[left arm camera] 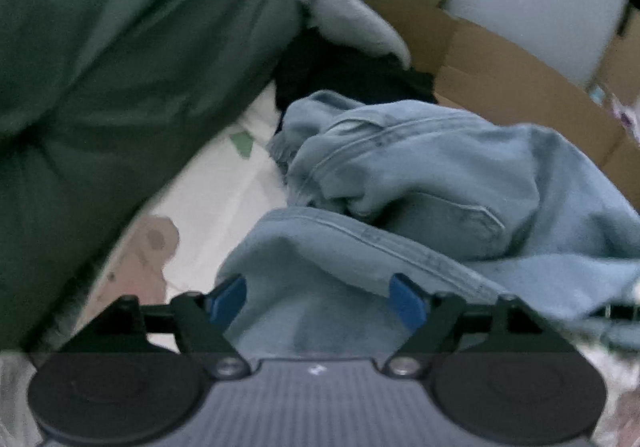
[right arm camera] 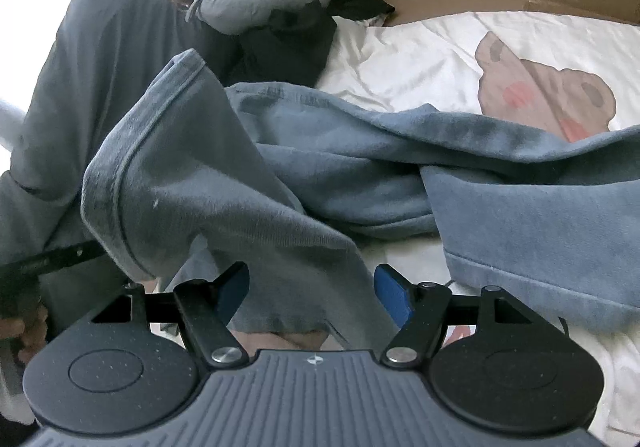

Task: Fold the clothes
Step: 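Lift and spread the shirt with the left tool while the right tool releases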

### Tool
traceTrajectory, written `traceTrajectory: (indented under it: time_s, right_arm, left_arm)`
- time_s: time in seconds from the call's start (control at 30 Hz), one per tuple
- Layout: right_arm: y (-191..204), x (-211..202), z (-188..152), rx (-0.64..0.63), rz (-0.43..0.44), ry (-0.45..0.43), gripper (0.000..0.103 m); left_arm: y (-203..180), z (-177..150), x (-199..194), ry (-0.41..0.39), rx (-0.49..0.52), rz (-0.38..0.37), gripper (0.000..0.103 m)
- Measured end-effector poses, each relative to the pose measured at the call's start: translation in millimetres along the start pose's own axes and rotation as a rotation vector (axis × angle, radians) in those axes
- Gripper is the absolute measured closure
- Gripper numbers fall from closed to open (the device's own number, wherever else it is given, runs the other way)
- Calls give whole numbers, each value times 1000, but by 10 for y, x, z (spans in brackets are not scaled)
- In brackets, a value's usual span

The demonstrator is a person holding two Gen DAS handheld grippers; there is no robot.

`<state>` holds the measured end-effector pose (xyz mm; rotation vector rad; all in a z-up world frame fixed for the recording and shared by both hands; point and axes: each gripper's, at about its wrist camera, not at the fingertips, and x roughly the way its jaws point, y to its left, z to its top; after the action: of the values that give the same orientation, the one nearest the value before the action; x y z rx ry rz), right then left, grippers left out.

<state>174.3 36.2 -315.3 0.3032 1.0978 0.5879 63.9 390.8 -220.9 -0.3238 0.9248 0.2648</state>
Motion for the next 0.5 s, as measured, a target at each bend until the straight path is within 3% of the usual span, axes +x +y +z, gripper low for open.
traceTrajectory:
  time_s: [0.2,0.37,0.5]
  right_arm:
    - [40,-80,-122,1,27,24,28]
    - [207,-139,-162,-12,138,36,28]
    - [372,-103,-106,-14,227,34,28]
  left_arm:
    - [65,114,296,-19,-111,22,21]
    - [147,194,478,-20,-182,44,21]
    - [188,213,541,-4,-173,49,21]
